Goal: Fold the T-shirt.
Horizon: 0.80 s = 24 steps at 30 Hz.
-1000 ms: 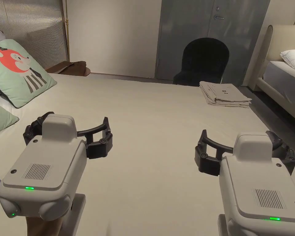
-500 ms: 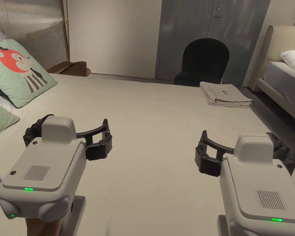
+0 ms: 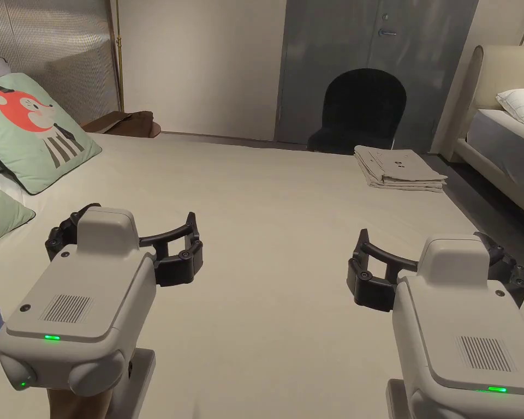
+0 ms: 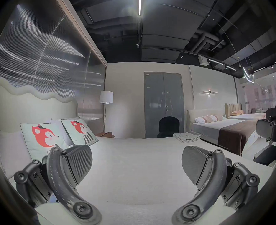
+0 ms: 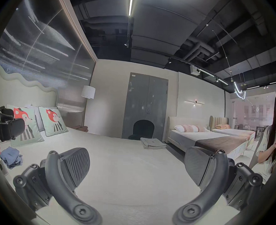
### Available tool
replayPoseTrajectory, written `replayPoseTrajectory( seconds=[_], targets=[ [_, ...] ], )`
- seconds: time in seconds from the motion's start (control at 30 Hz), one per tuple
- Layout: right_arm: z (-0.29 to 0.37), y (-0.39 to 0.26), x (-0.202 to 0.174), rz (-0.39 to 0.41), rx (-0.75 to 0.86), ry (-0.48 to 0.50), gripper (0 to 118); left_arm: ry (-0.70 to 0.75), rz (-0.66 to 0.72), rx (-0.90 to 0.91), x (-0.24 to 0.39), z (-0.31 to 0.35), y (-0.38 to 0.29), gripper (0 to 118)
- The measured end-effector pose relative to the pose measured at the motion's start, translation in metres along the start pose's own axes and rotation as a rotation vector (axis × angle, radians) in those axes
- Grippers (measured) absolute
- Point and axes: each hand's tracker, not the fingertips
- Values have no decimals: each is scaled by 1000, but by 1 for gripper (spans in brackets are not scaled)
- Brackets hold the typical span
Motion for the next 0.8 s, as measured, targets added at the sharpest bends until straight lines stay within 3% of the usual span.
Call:
replayPoseTrajectory(
  seconds=[0.8],
  targets=[
    [2,0,1,-6,5,1,114,-2,-35,1,4,3,0,110]
  ],
)
